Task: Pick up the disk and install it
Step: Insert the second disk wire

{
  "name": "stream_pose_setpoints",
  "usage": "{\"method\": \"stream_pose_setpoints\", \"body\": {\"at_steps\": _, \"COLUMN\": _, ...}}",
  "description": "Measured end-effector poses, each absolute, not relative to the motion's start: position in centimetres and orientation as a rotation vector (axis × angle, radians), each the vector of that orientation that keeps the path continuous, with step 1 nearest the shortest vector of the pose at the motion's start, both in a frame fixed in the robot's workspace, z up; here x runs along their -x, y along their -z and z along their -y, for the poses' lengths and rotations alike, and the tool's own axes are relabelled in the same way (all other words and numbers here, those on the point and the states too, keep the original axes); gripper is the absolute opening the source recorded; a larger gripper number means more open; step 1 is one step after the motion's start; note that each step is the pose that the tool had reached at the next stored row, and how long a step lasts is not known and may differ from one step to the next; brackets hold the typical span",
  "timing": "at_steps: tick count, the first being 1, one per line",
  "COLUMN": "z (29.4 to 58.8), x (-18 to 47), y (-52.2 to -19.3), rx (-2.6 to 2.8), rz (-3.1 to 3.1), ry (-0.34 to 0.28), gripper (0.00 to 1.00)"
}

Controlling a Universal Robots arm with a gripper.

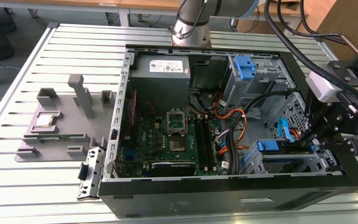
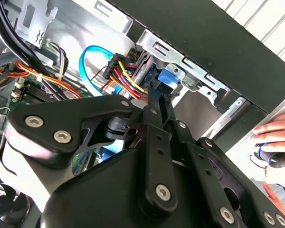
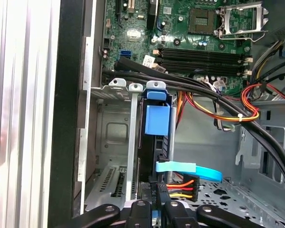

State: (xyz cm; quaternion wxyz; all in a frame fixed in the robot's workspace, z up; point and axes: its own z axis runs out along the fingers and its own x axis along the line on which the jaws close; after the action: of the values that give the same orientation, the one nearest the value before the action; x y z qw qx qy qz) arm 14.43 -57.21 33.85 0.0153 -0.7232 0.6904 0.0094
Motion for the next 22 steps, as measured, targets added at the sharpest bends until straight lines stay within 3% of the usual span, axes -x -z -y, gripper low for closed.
{"method": "stream_pose_setpoints", "body": {"at_steps": 22, "z": 56.25, "x": -14.15, "y": -33.57, "rx": 2.248, "rz": -2.148, "ry": -0.031, "gripper": 0.17}}
